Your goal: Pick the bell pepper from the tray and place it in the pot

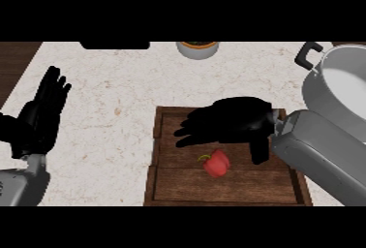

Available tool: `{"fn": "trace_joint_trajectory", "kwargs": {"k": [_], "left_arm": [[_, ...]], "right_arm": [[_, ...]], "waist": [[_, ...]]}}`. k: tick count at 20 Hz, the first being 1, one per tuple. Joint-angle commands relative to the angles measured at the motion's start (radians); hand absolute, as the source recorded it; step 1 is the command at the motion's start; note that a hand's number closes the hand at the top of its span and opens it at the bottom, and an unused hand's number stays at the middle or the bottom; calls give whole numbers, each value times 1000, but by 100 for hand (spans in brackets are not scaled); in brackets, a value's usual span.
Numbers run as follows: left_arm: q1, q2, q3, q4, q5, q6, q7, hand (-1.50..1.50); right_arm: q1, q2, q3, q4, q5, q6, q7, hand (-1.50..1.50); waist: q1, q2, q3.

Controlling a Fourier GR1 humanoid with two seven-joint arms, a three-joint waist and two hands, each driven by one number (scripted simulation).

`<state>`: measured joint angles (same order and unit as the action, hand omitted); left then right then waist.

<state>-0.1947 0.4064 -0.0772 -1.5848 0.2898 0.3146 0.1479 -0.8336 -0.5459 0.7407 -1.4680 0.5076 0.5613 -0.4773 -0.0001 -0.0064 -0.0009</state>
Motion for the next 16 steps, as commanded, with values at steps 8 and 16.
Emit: {"fn": "trace_joint_trajectory", "kwargs": {"k": [8, 16], "left_arm": [[62, -50, 22, -28, -46, -36, -31, 0], [-17, -109, 25, 56, -88, -36, -38, 0]], "right_arm": [[139, 111, 7, -158, 174, 159, 190, -150], [216, 106, 11, -116, 363, 90, 147, -150]], "waist": [[4, 6, 1], [0, 8, 1]]}}
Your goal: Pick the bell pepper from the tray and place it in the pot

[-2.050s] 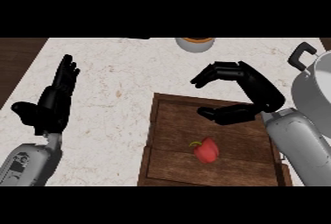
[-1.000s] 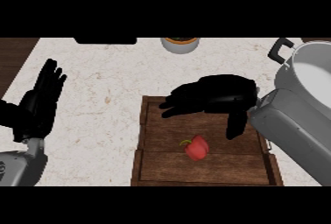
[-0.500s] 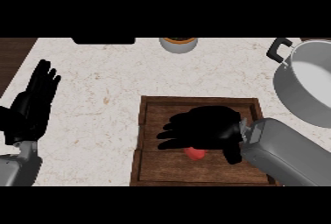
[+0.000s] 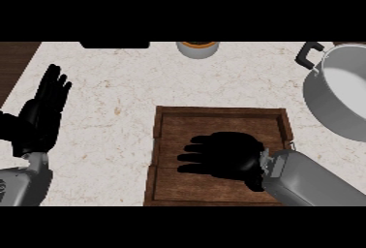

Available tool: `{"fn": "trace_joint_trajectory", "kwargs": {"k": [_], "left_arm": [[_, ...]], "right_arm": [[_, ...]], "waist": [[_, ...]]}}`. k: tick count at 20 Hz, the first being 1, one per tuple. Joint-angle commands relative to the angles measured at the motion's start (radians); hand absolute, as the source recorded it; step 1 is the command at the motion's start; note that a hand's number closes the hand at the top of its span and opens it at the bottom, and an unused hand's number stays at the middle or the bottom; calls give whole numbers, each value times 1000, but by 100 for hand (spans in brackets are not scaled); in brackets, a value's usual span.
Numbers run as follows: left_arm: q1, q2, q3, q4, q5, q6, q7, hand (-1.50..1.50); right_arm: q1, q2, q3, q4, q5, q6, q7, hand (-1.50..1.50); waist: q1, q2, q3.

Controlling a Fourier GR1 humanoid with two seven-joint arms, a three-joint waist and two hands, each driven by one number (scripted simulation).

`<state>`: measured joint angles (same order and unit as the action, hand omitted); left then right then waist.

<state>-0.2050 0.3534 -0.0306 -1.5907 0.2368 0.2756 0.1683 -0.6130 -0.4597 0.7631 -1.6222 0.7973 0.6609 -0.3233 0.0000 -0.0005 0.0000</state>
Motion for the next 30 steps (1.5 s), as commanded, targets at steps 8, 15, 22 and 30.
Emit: {"fn": "trace_joint_trajectory", "kwargs": {"k": [8, 15, 22, 30], "left_arm": [[-43, -50, 20, -2, -59, -21, 41, 0], [75, -66, 50, -57, -79, -59, -16, 0], [-31, -28, 114, -51, -68, -92, 106, 0], [3, -68, 100, -39, -89, -112, 52, 0]], "right_arm": [[36, 102, -46, 154, 213, -68, -122, -150], [74, 183, -64, 245, 338, -134, -129, -150], [58, 233, -112, 290, 408, -107, -171, -150], [43, 209, -98, 464, 503, -332, -394, 150]], "waist": [[3, 1, 0], [6, 1, 0], [3, 0, 0], [7, 1, 0]]}}
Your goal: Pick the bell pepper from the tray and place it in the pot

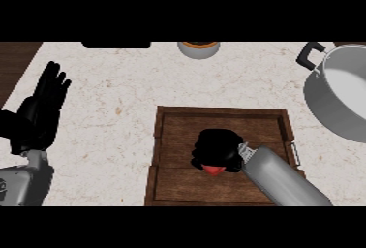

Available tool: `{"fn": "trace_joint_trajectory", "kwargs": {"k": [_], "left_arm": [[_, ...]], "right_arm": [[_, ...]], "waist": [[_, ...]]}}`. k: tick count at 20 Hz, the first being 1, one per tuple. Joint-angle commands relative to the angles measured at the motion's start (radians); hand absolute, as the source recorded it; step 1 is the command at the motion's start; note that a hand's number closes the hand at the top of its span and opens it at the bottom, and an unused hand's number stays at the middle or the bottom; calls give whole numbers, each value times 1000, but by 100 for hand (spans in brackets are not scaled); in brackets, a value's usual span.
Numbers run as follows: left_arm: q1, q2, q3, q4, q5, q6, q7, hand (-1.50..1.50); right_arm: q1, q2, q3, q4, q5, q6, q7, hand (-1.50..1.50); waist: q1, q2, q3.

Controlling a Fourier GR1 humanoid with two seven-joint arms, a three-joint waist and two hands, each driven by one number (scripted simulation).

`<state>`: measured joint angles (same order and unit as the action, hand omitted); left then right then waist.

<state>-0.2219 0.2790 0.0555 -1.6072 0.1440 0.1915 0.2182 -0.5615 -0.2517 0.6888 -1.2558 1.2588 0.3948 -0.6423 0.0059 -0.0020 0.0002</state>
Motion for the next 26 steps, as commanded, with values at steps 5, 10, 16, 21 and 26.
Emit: {"fn": "trace_joint_trajectory", "kwargs": {"k": [5, 10, 16, 21, 26], "left_arm": [[36, -31, 15, -26, -15, -26, -14, 0], [88, 12, 81, -10, 9, -14, -24, 0], [111, -4, 76, -43, -4, 9, -23, 0], [123, 13, 86, -56, 11, -15, -15, 0], [123, 4, 75, -57, -5, -5, -21, 0]], "right_arm": [[14, 2, -54, 67, 98, -61, -115, 150], [459, -317, -151, -140, -97, -157, -179, 150], [732, -549, -333, -263, -285, -271, -370, 150], [875, -589, -572, -327, -630, -266, -489, 150], [963, -602, -775, -385, -962, -203, -511, 150]], "waist": [[-2, 2, 0], [-116, -12, 2], [-123, -16, 0], [-110, -15, -1], [-107, -14, -3]]}}
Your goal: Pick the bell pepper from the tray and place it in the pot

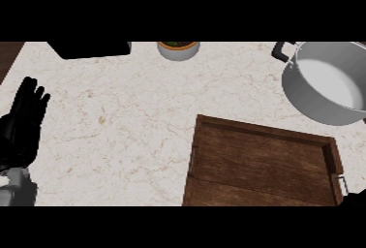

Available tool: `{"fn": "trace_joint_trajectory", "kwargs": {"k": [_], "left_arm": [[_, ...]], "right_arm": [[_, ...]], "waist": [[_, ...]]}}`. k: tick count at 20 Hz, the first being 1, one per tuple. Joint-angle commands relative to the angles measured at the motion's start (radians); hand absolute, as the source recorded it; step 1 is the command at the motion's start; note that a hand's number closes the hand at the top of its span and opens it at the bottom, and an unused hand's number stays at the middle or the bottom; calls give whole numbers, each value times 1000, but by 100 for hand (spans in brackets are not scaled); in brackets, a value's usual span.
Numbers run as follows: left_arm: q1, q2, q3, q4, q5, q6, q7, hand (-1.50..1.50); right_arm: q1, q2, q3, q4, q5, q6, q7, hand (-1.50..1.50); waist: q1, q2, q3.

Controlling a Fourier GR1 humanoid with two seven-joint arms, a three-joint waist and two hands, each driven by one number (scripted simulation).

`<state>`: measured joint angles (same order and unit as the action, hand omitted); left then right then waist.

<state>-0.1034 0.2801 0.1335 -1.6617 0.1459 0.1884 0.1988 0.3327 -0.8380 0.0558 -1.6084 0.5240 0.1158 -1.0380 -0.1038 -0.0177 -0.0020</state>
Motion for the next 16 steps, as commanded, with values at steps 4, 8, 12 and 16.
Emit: {"fn": "trace_joint_trajectory", "kwargs": {"k": [4, 8, 12, 16], "left_arm": [[-34, -3, -5, 23, 10, -16, 2, 0], [-73, 25, 0, 28, 22, -47, 25, 0], [-61, -6, -29, 22, -2, -45, -3, 0], [-57, -50, -99, -51, -56, 4, 46, 0]], "right_arm": [[96, -63, -329, -48, -467, 151, -67, 150], [76, -142, -490, 29, -673, 244, -12, 150], [0, -178, -487, 147, -708, 290, 80, 150], [-100, -249, -454, 244, -787, 370, 158, 150]], "waist": [[31, 9, -1], [65, 15, 0], [103, 19, 2], [120, 20, 3]]}}
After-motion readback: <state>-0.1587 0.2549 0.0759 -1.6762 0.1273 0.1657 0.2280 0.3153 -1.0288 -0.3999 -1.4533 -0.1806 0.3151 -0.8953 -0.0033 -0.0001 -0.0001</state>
